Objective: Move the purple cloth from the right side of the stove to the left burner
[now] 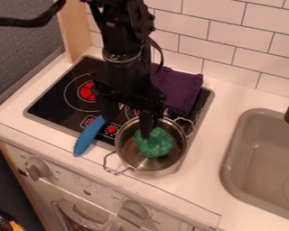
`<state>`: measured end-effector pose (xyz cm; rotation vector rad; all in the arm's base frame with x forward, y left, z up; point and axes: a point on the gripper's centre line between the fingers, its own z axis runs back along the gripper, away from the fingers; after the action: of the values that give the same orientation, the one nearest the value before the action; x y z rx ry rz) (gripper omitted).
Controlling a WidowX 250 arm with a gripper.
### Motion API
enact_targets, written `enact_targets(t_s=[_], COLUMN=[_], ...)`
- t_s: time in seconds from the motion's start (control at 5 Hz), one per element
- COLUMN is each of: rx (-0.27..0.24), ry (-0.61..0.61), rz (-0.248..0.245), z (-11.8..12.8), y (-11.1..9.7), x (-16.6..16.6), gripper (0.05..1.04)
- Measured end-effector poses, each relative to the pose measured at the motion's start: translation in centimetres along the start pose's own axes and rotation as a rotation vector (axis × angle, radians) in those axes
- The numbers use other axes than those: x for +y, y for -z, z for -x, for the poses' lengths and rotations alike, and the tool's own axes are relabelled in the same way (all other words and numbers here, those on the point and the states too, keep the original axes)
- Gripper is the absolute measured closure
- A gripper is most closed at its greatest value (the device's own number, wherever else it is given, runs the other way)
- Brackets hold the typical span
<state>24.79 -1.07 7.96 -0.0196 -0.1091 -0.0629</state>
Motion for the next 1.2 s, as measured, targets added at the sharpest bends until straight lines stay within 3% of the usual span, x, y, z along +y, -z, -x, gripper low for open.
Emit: enact_targets(t_s=[0.2, 0.4, 0.6, 0.8, 1.0, 1.2], rx=[0.026, 0.05, 0.028, 0.019, 0.051, 0.045], ry=[0.0, -0.018, -0.04, -0.087, -0.123, -0.119], rz=[0.001, 0.0, 0.025, 0.045, 0.021, -0.009], z=[0.2, -2.4, -5.8, -8.5, -10.1, -11.6], y=[0.5, 1.6, 1.0, 2.0, 5.2, 7.2], x=[0.0, 1.2, 1.8, 2.6, 3.2, 2.7], gripper=[0.082, 0.082, 0.082, 0.082, 0.082, 0.082])
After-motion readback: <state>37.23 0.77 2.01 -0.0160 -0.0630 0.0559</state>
